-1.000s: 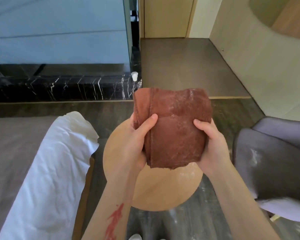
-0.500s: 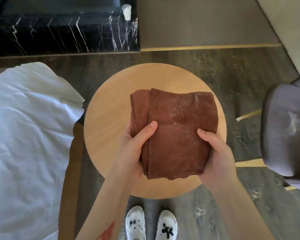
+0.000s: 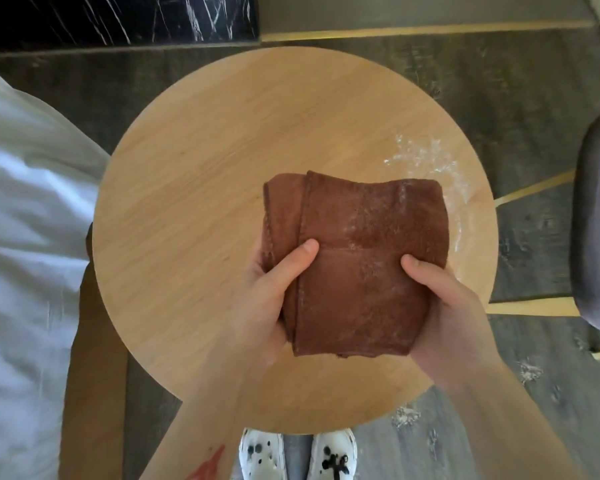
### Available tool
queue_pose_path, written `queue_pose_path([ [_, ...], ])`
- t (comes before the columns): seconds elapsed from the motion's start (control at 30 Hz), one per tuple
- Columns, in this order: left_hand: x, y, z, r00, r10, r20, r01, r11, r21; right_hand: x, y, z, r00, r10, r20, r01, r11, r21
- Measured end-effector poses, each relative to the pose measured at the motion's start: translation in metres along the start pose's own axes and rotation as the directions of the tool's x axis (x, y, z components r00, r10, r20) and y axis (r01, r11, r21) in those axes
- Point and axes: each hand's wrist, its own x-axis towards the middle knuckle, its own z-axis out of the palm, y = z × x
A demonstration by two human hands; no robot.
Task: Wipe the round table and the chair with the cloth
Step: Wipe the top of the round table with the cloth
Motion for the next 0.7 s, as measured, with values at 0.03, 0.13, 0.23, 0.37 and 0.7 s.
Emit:
queue_pose_path([
  [0.03, 0.003, -0.001, -0.001, 1.000, -0.006, -0.002, 0.006, 1.000, 0.006, 0.002, 0.000, 0.000, 1.000, 0.012, -0.004, -0.012, 1.000, 0.011],
  [0.13, 0.010, -0.002, -0.001, 1.000, -0.029, 0.005, 0.029, 0.999, 0.037, 0.006, -0.003, 0.000, 0.998, 0.061, 0.009, -0.061, 0.998, 0.019],
  [0.23, 0.017, -0.005, -0.002, 0.999, -0.038, -0.012, 0.039, 0.996, 0.075, 0.008, -0.006, 0.001, 0.996, 0.091, 0.015, -0.091, 0.995, 0.044],
  [0.37, 0.030, -0.005, -0.002, 1.000, 0.004, 0.001, -0.004, 0.970, 0.243, 0.012, -0.010, 0.002, 0.994, 0.104, -0.014, -0.103, 0.992, 0.067],
  [0.7, 0.084, -0.070, -0.058, 0.910, 0.343, 0.233, -0.130, -0.299, 0.945, 0.023, -0.019, -0.007, 0.968, -0.115, -0.225, 0.135, 0.988, 0.075],
])
